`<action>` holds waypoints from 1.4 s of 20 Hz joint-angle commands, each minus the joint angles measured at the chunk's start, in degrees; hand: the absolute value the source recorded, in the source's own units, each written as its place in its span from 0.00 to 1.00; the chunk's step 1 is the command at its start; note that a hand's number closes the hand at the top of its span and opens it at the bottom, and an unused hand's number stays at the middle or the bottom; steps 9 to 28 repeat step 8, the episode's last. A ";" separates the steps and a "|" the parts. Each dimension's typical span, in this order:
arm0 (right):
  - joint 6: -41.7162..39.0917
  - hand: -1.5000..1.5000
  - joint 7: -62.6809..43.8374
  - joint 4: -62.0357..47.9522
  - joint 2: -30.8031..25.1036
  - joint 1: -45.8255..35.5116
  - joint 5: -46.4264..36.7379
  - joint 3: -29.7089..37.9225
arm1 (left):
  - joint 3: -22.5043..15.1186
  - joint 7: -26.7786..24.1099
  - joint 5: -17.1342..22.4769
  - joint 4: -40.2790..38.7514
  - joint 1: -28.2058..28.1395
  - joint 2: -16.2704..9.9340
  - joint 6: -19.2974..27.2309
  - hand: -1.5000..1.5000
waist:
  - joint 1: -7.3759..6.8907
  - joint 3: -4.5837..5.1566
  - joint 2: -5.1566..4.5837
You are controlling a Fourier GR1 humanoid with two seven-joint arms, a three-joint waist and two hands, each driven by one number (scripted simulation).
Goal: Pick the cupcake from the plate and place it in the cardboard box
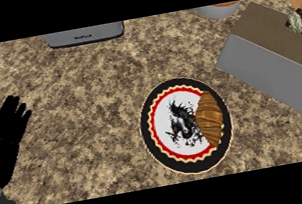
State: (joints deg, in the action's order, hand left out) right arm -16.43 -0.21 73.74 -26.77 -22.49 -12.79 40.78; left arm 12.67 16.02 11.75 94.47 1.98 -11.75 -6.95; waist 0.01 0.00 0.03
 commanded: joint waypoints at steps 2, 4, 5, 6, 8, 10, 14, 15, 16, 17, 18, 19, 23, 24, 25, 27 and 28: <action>-5.65 0.00 2.64 -4.15 -7.14 1.07 5.61 1.95 | 1.98 1.59 1.81 0.66 0.51 -2.07 -1.70 0.50 | -0.09 -0.01 0.00; -6.52 0.00 8.34 -6.78 -7.19 5.75 6.53 3.76 | 0.57 4.55 1.45 4.12 -0.15 -0.59 0.13 0.50 | -0.02 -0.03 0.03; -8.31 0.00 6.68 -8.40 -10.98 3.11 7.06 3.57 | 0.46 4.66 0.00 4.06 1.24 -1.29 0.88 0.50 | -0.08 -0.02 0.00; -4.97 0.00 12.02 -9.22 -7.09 6.76 5.04 2.99 | 0.01 -2.37 -0.39 -3.20 -0.61 0.71 -1.64 0.50 | 0.04 -0.01 -0.09; -4.38 0.00 10.40 -11.31 -9.75 3.13 5.59 -0.06 | -0.28 0.75 -0.90 -0.22 0.37 0.86 0.13 0.50 | -0.15 0.00 -0.05; -4.38 0.00 10.40 -11.31 -9.75 3.13 5.59 -0.06 | -0.28 0.75 -0.90 -0.22 0.37 0.86 0.13 0.50 | -0.15 0.00 -0.05; -4.38 0.00 10.40 -11.31 -9.75 3.13 5.59 -0.06 | -0.28 0.75 -0.90 -0.22 0.37 0.86 0.13 0.50 | -0.15 0.00 -0.05; -4.38 0.00 10.40 -11.31 -9.75 3.13 5.59 -0.06 | -0.28 0.75 -0.90 -0.22 0.37 0.86 0.13 0.50 | -0.15 0.00 -0.05; -4.38 0.00 10.40 -11.31 -9.75 3.13 5.59 -0.06 | -0.28 0.75 -0.90 -0.22 0.37 0.86 0.13 0.50 | -0.15 0.00 -0.05; -4.38 0.00 10.40 -11.31 -9.75 3.13 5.59 -0.06 | -0.28 0.75 -0.90 -0.22 0.37 0.86 0.13 0.50 | -0.15 0.00 -0.05; -4.38 0.00 10.40 -11.31 -9.75 3.13 5.59 -0.06 | -0.28 0.75 -0.90 -0.22 0.37 0.86 0.13 0.50 | -0.15 0.00 -0.05; -4.38 0.00 10.40 -11.31 -9.75 3.13 5.59 -0.06 | -0.28 0.75 -0.90 -0.22 0.37 0.86 0.13 0.50 | -0.15 0.00 -0.05; -4.38 0.00 10.40 -11.31 -9.75 3.13 5.59 -0.06 | -0.28 0.75 -0.90 -0.22 0.37 0.86 0.13 0.50 | -0.15 0.00 -0.05; -4.38 0.00 10.40 -11.31 -9.75 3.13 5.59 -0.06 | -0.28 0.75 -0.90 -0.22 0.37 0.86 0.13 0.50 | -0.15 0.00 -0.05; -4.38 0.00 10.40 -11.31 -9.75 3.13 5.59 -0.06 | -0.28 0.75 -0.90 -0.22 0.37 0.86 0.13 0.50 | -0.15 0.00 -0.05; -4.38 0.00 10.40 -11.31 -9.75 3.13 5.59 -0.06 | -0.28 0.75 -0.90 -0.22 0.37 0.86 0.13 0.50 | -0.15 0.00 -0.05; -4.38 0.00 10.40 -11.31 -9.75 3.13 5.59 -0.06 | -0.28 0.75 -0.90 -0.22 0.37 0.86 0.13 0.50 | -0.15 0.00 -0.05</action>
